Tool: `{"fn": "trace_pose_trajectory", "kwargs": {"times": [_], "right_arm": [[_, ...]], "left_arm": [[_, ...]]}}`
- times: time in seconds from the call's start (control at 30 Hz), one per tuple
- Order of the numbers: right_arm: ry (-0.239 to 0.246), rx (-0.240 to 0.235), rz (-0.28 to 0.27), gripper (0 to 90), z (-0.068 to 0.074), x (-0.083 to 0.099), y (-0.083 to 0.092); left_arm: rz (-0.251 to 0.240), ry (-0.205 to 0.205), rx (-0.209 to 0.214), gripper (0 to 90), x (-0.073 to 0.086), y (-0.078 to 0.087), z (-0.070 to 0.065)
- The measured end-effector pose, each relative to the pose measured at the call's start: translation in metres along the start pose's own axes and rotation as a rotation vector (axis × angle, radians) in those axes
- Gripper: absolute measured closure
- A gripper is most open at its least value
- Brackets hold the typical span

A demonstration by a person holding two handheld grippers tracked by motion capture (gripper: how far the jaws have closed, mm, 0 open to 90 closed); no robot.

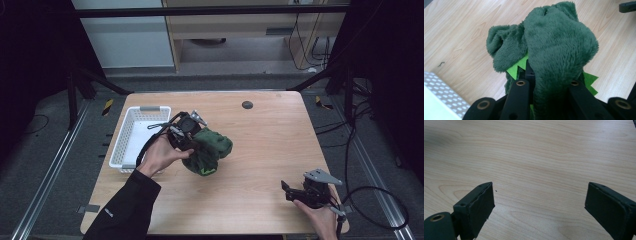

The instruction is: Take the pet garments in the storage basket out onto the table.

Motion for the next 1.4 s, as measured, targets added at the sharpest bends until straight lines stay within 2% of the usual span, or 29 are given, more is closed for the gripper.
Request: {"fn": "trace_pose_trajectory", "kwargs": {"times": [0.47, 0.8, 1.1, 1.4], "right_arm": [[0.002, 0.001, -0.002, 8.6, -0.001, -0.001, 0.0], [0.003, 0.004, -0.001, 8.6, -0.001, 0.0, 0.001], [0.007, 0.006, 0.002, 8.6, -0.001, 0.001, 0.0], [0.009, 0.006, 0.003, 8.5, -0.001, 0.001, 0.0]], "left_arm": [[0.027, -0.036, 0.027, 80.1, -0.01, -0.028, -0.017], [0.04, -0.035, 0.044, 79.9, -0.008, -0.049, -0.025], [0.059, -0.055, 0.073, 79.6, -0.008, -0.073, -0.037], [0.071, -0.053, 0.083, 75.1, -0.002, -0.087, -0.041]]}}
Point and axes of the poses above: each handheld gripper's, and its own axes: y roughly backward along the jaws, x roughly out of its underside, z roughly to its left, the point moved 10 cm from there along -y, roughly forward along the jaws
